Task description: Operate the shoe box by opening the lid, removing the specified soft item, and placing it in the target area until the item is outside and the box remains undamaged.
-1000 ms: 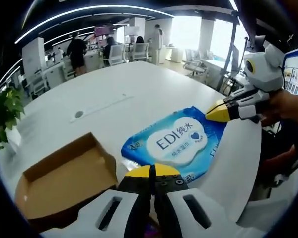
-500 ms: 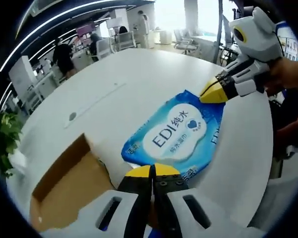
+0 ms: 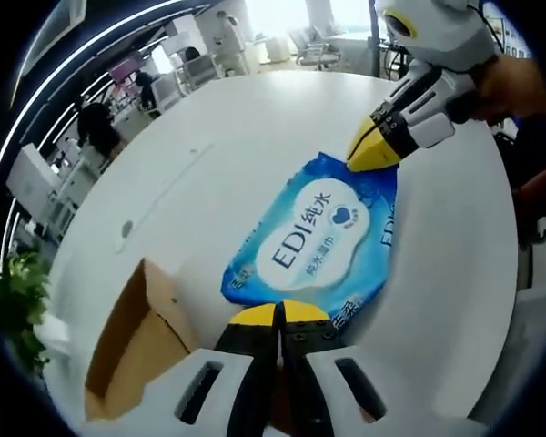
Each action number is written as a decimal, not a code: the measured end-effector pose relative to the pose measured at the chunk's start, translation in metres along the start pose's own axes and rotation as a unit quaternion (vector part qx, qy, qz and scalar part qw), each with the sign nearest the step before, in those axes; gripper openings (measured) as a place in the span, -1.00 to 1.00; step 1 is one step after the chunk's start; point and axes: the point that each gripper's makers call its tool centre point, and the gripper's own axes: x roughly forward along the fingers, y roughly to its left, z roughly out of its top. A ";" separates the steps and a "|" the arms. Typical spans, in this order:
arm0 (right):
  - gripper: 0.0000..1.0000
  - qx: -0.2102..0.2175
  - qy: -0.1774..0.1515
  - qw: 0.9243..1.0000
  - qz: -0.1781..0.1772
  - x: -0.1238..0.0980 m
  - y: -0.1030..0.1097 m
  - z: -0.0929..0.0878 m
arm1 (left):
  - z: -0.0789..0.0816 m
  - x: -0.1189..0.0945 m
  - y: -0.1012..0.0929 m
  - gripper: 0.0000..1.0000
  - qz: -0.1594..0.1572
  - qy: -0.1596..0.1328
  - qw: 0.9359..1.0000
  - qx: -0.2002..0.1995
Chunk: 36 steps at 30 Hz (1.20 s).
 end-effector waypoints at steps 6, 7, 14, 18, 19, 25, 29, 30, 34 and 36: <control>-1.00 0.006 -0.004 1.000 -0.002 0.003 0.000 0.000 | -0.001 0.003 0.002 -1.00 0.005 0.006 1.000 0.024; -1.00 0.007 -0.004 1.000 -0.002 0.003 0.000 0.000 | -0.001 0.003 0.002 -1.00 0.006 0.007 1.000 0.026; -1.00 0.005 -0.002 1.000 -0.005 0.005 -0.001 -0.005 | -0.006 0.005 -0.005 -1.00 0.004 0.021 0.997 0.068; -1.00 0.006 0.000 1.000 -0.008 0.005 -0.002 -0.007 | -0.007 0.005 -0.006 -1.00 0.004 0.023 0.996 0.087; -1.00 0.006 -0.001 1.000 -0.008 0.005 -0.001 -0.007 | -0.007 0.004 -0.005 -1.00 0.004 0.023 0.996 0.087; -1.00 0.002 -0.001 1.000 -0.015 0.004 -0.003 -0.008 | -0.010 0.002 -0.005 -0.97 -0.001 0.026 0.996 0.084; -0.97 -0.011 -0.003 1.000 -0.020 0.002 -0.005 -0.009 | -0.011 -0.001 -0.004 -0.94 -0.013 0.018 0.998 0.063; -0.93 -0.019 -0.004 1.000 -0.023 0.001 -0.006 -0.009 | -0.011 -0.001 -0.004 -0.93 -0.015 0.013 0.999 0.049; -0.81 -0.014 -0.008 1.000 -0.020 -0.002 -0.005 -0.010 | -0.011 -0.005 -0.005 -0.82 -0.030 0.003 0.999 0.036; -0.79 -0.017 -0.010 1.000 -0.022 -0.004 -0.005 -0.009 | -0.010 -0.008 -0.006 -0.76 -0.036 -0.005 0.999 0.024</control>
